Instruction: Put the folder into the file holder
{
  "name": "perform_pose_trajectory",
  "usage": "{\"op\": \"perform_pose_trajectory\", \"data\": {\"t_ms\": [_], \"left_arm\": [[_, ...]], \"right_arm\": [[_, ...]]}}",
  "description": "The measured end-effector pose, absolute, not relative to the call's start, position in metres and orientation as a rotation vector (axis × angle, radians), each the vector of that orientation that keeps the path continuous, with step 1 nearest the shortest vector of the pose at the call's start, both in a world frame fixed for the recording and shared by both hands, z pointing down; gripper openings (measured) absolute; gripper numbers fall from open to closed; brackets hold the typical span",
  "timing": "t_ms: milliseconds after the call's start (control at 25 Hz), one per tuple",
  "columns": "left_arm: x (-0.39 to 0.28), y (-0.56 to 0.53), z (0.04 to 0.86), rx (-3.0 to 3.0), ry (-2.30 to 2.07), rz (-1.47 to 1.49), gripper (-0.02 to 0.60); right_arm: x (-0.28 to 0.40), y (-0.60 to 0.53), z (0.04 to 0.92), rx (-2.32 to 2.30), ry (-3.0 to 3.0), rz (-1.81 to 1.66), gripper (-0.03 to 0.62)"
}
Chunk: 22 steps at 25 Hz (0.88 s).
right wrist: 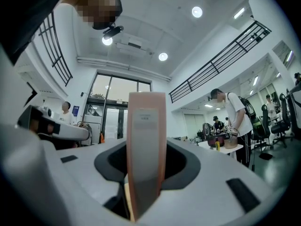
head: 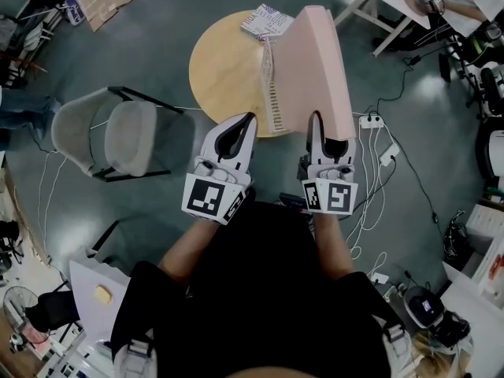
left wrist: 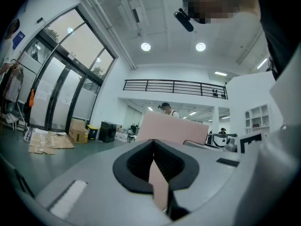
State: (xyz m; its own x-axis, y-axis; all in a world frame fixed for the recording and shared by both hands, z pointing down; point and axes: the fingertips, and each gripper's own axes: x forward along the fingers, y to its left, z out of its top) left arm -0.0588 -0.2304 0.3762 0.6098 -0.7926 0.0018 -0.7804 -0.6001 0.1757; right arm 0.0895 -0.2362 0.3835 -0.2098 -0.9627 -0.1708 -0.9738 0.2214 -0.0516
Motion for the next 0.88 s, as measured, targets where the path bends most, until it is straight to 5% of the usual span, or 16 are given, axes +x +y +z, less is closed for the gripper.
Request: {"op": "perform_pose_trajectory", "data": {"t_ms": [880], "left_arm": [[-0.053, -0.244, 0.387, 2.668, -1.283, -0.085, 0.006]], "right_arm": [[0.086, -0.265, 0.428, -1.888, 2.383, 0.047, 0.141]]}}
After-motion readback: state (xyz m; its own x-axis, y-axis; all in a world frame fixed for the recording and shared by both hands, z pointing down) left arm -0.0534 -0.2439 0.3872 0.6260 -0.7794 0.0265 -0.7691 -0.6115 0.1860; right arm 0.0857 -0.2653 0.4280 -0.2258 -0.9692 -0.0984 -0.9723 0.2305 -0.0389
